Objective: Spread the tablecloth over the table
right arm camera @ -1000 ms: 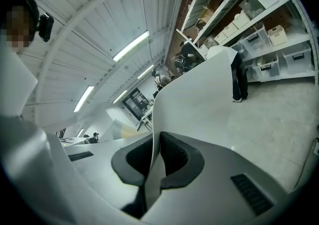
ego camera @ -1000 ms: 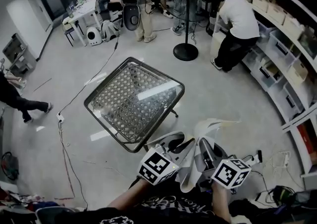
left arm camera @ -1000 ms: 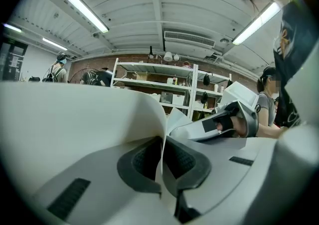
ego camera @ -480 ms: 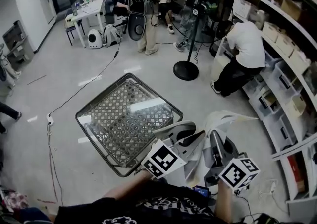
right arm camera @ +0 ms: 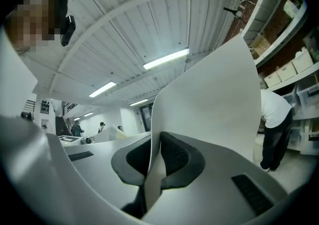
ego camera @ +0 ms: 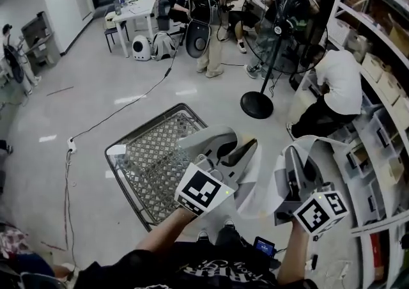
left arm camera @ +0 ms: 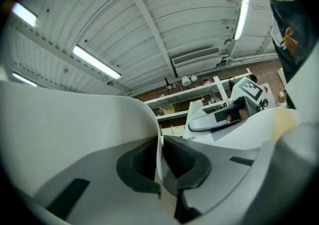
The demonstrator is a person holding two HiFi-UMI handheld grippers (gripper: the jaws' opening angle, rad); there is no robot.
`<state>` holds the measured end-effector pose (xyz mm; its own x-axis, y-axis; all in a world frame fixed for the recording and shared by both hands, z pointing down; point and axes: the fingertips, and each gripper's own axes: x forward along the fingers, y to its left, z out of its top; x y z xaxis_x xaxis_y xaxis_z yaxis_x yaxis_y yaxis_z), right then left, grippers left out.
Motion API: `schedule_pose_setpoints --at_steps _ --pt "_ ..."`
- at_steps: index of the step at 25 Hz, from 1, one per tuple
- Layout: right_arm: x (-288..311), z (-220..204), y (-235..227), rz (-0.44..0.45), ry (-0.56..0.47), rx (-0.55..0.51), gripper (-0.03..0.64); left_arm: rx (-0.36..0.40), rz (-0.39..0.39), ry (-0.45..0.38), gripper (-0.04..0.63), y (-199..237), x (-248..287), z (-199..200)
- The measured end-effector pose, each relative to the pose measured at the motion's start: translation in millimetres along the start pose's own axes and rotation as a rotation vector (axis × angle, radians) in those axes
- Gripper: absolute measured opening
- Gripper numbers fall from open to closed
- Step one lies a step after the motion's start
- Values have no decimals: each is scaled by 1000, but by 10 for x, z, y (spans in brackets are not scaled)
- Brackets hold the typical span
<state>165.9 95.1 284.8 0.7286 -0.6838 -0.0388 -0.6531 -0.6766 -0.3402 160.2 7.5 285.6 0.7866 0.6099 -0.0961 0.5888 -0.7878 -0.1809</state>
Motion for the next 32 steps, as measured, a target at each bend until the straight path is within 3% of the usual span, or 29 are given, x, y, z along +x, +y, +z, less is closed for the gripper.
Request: schedule_pose_setpoints --at_steps 6,9,13,16,20,23,27,32 --pt "903 7 110 164 6 2 23 145 203 -56 34 819 -49 165" --pt "1467 -99 114 234 44 -3 23 199 367 -10 32 1428 -196 64" --pt "2191 -176 163 336 90 34 31 184 632 53 32 2291 -602 -23" --pt "2601 -289 353 440 108 61 34 256 748 116 34 2700 -842 -37" --pt "2931 -423 763 599 111 63 37 366 807 186 38 2992 -1086 3" --pt "3210 -416 1045 708 82 74 35 369 836 224 38 3289 -1240 56" --pt "3616 -396 1267 795 49 122 37 414 880 269 40 3743 -1435 175" --pt "3864 -431 1552 893 33 135 41 536 940 330 44 3941 -1721 350"
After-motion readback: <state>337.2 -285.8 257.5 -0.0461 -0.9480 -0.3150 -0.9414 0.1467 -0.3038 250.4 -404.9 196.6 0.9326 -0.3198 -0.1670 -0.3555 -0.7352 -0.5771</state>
